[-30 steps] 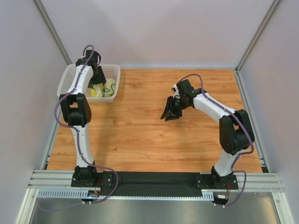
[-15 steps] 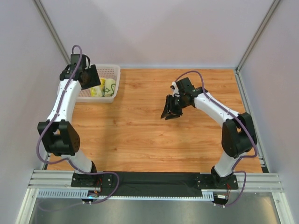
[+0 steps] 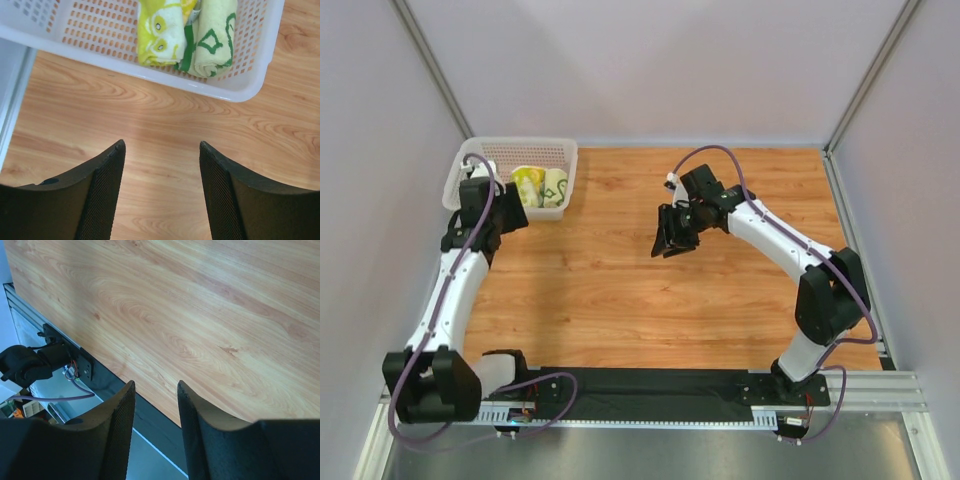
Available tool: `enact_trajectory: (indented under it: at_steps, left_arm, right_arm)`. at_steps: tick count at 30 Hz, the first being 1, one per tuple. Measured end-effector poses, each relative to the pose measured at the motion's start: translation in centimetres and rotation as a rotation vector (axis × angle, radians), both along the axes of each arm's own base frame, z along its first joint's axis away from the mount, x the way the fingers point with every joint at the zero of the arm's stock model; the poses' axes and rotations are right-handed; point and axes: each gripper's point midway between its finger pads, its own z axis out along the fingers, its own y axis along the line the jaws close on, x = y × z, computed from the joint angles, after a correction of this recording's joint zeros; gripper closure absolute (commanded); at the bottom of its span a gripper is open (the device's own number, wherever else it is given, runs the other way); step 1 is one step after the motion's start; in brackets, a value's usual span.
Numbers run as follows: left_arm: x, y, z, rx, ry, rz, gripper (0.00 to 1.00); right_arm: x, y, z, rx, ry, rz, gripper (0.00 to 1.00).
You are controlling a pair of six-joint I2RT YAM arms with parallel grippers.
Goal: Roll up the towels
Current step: Place the rolled towel into the container
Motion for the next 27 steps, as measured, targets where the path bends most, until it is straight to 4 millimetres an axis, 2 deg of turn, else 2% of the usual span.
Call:
enact_trajectory:
  at_steps: [3, 7, 12, 14, 22, 25, 27]
  left_arm:
    - [-1.6, 0.7, 0.5, 0.037, -0.078, 0.025, 0.34]
    - [-1.1, 1.4, 0.9, 0.055, -0.152, 0.066, 0.35]
    - [-1.9, 2.2, -2.2, 0.081, -0.136, 0.104, 0.34]
    - [-1.9, 2.4, -2.8, 0.084, -0.135, 0.112, 0.33]
    - [0.5, 3.9, -2.6, -0.073, -0.223, 0.188, 0.41]
    - [1.6, 4.1, -2.0, -0.114, -0.245, 0.204, 0.41]
    - [2.9, 4.2, -0.9, -0.152, -0.287, 0.217, 0.41]
  right_arm:
    - [-0.2, -0.1, 0.4, -0.002, -0.016, 0.012, 0.53]
    - [-0.4, -0.4, 1.1, 0.001, -0.043, 0.025, 0.49]
    - [-0.6, -0.6, 2.2, 0.009, -0.075, 0.034, 0.45]
    - [-0.7, -0.7, 2.5, 0.014, -0.086, 0.035, 0.44]
    - [-1.5, -1.3, 4.3, 0.035, -0.141, 0.038, 0.37]
    - [-1.9, -1.5, 4.7, 0.04, -0.156, 0.045, 0.32]
    - [-2.1, -1.6, 4.9, 0.044, -0.164, 0.047, 0.26]
